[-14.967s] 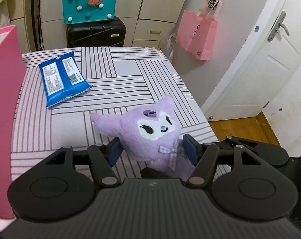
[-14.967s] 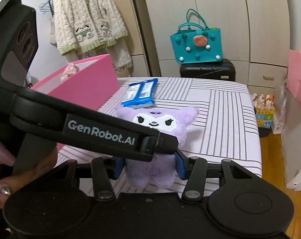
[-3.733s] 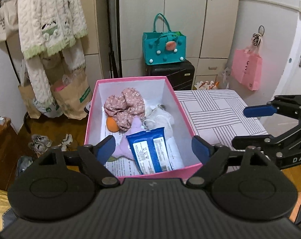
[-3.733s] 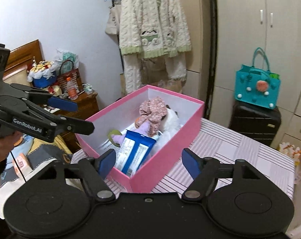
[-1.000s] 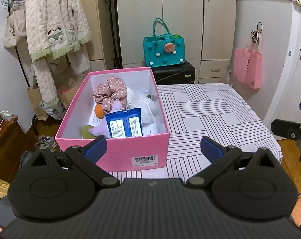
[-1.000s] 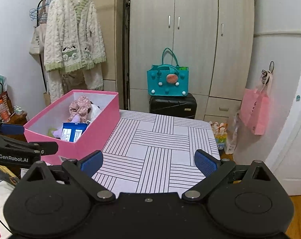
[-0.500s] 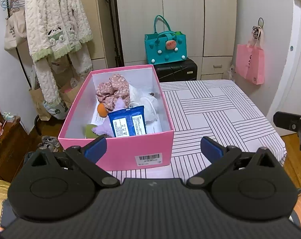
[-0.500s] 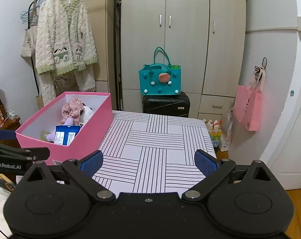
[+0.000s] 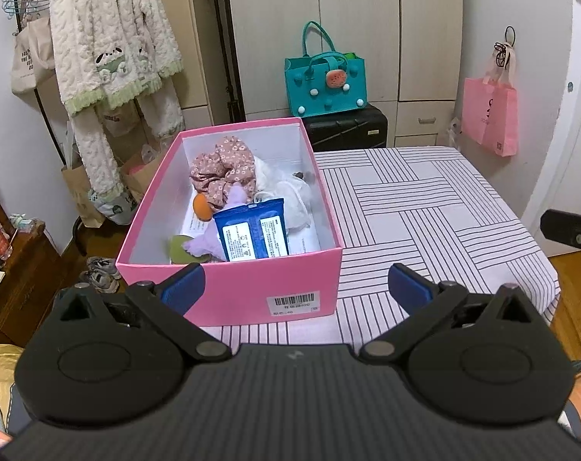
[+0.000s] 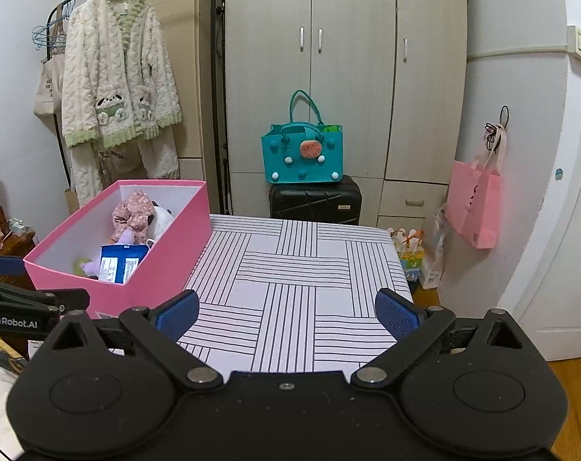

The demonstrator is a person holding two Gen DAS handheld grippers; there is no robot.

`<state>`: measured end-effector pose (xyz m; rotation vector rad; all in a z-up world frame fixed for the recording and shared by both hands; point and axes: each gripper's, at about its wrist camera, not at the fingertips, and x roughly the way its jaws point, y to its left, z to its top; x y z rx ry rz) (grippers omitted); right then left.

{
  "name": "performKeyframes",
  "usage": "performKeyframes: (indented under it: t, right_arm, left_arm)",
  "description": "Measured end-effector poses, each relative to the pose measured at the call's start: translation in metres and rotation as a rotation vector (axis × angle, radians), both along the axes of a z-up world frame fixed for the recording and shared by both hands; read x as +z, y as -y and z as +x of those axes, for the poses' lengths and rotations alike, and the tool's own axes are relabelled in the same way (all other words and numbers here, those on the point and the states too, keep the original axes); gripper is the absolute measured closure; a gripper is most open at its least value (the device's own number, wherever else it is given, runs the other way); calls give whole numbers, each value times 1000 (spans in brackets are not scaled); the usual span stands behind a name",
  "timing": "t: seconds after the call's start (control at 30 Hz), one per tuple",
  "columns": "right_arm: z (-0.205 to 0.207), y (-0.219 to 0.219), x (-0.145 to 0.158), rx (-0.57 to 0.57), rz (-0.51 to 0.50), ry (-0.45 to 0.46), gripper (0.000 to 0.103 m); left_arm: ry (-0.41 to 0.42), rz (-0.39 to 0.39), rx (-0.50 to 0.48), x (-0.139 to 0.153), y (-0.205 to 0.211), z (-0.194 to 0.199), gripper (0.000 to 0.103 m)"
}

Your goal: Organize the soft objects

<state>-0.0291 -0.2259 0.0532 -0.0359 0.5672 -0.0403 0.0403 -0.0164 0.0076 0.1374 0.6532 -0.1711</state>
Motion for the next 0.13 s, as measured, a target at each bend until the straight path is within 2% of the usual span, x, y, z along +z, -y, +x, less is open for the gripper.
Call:
performKeyframes:
  t: [0.13]
  right_arm:
    - [0, 0, -1, -2, -1, -1, 3]
  left_arm:
    - [8, 15, 3, 1, 2, -1, 0]
